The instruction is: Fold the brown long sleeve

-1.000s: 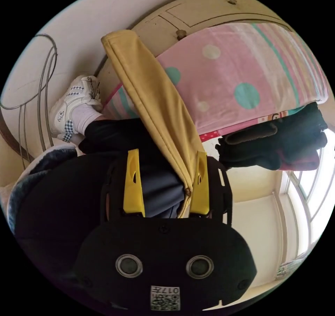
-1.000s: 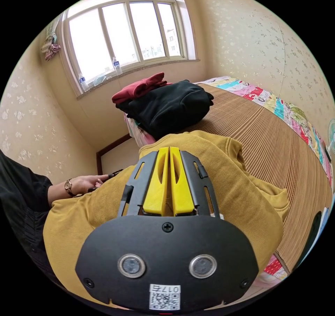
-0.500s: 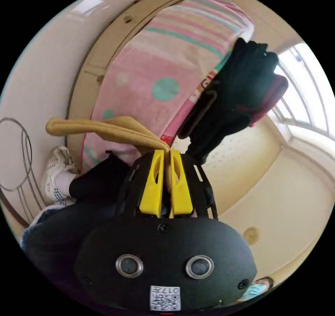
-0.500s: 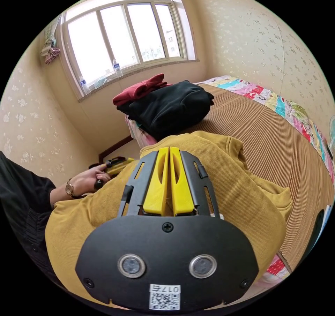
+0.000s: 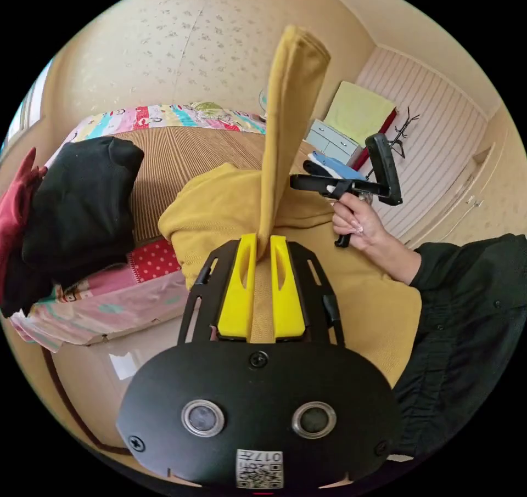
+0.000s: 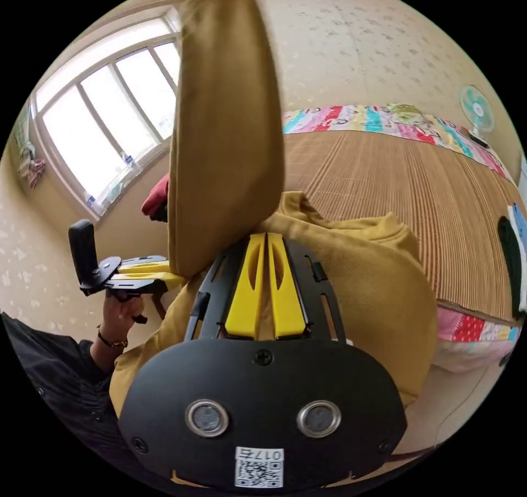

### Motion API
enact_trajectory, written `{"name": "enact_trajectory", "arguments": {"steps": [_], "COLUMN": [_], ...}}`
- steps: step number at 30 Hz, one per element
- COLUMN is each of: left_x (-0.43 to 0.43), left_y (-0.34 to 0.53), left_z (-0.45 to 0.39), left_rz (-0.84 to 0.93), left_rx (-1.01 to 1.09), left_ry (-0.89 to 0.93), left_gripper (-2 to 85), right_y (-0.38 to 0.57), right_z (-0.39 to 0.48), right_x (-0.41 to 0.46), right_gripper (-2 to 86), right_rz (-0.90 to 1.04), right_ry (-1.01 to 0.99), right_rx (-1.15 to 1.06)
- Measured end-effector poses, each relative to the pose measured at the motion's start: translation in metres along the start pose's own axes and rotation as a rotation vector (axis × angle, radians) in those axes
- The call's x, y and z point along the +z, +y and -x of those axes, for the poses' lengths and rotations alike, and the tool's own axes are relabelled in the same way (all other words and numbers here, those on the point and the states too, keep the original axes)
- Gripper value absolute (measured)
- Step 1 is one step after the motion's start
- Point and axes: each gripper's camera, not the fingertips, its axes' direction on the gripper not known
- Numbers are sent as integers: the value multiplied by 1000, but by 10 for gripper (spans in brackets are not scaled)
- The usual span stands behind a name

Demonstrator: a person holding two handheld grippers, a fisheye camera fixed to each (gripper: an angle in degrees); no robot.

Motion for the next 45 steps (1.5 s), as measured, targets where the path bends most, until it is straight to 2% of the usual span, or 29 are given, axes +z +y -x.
{"name": "enact_trajectory", "arguments": {"steps": [2,4,7,12,17,20,23,25,27,30,31,33,35,37,39,40,45], "left_x": [16,32,59,92,139,172,213,217,197,167,164,156,126,103,94,91,94], "left_y": [31,48,62,59,41,42,42,41,40,40,47,66,96,116,134,148,166], "left_z": [9,14,11,10,48,89,134,142,133,119,124,134,139,138,141,143,135], "left_rz": [-82,-108,-109,-123,-126,-150,-103,-138,-196,-241,-224,-214,-246,-213,-85,2,133], "left_rx": [-102,-157,-183,-223,-361,-487,-607,-600,-561,-454,-482,-519,-500,-483,-542,-597,-593], "left_ry": [132,191,191,180,72,26,130,242,193,112,123,162,249,329,411,423,368], "left_gripper": [57,64,68,92,123,127,134,115,85,57,55,56,81,106,116,115,142], "right_y": [6,17,45,97,110,94,57,30,-1,-3,0,12,26,43,66,72,106], "right_z": [-30,-59,-101,-192,-270,-290,-284,-270,-243,-227,-227,-230,-228,-227,-232,-234,-228], "right_x": [-21,-38,-69,-122,-124,-114,-105,-115,-145,-174,-171,-145,-138,-148,-166,-169,-143], "right_gripper": [21,28,44,114,135,130,81,52,39,35,35,40,52,70,88,91,103], "right_rz": [4,27,8,-198,-224,-159,-124,-120,-175,-223,-200,-19,59,66,97,117,303], "right_ry": [-16,-76,-216,-576,-607,-551,-569,-487,-402,-228,-188,-55,-22,-55,-184,-227,-454], "right_rx": [90,193,326,594,877,938,823,714,532,483,500,542,503,473,458,453,406]}}
